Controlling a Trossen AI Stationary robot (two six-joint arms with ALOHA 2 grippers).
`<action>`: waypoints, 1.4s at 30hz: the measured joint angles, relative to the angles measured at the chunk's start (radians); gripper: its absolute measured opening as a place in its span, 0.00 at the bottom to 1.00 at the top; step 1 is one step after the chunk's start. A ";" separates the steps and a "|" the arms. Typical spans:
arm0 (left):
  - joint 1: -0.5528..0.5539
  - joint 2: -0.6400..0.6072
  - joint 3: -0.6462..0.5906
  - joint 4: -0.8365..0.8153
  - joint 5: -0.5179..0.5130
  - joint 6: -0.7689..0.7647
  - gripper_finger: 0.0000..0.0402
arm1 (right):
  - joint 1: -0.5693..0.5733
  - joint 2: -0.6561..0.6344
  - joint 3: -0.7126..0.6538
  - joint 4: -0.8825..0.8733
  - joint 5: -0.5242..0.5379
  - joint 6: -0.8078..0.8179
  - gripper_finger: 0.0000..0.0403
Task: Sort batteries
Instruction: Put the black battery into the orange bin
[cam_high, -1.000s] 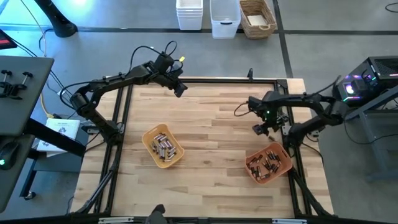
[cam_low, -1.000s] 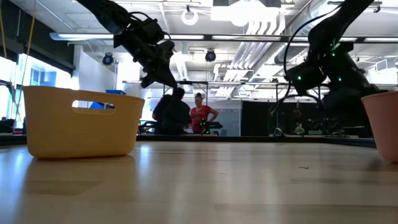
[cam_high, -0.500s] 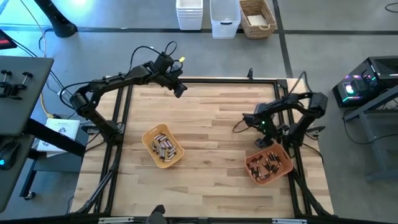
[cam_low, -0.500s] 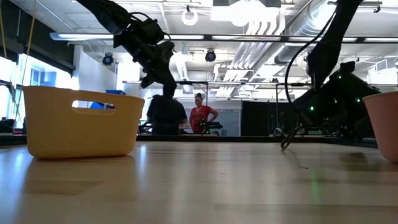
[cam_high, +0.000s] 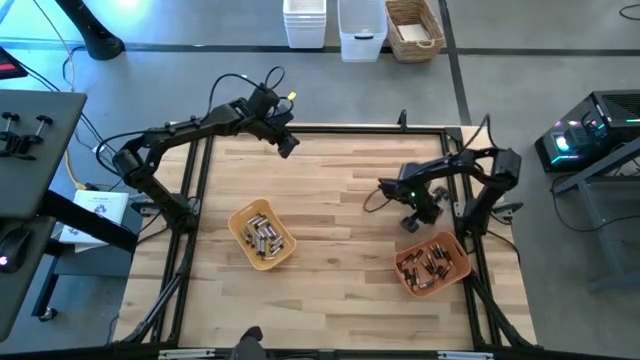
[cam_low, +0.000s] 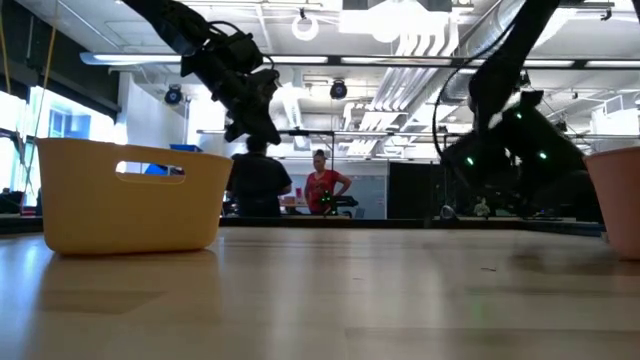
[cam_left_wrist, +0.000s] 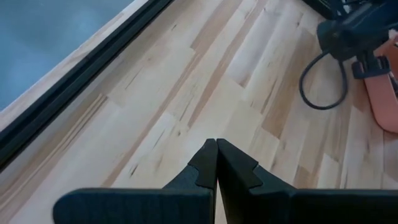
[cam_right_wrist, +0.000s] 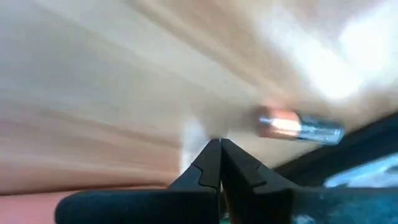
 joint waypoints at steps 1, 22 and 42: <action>0.001 0.000 0.000 -0.001 0.000 0.002 0.00 | 0.003 -0.011 0.018 -0.014 0.007 -0.012 0.00; 0.006 0.000 0.000 -0.043 0.014 0.047 0.00 | -0.132 -0.102 0.166 -0.088 0.148 0.557 0.26; 0.006 0.000 0.000 -0.085 0.019 0.071 0.00 | -0.266 -0.206 0.073 0.147 0.476 1.332 0.40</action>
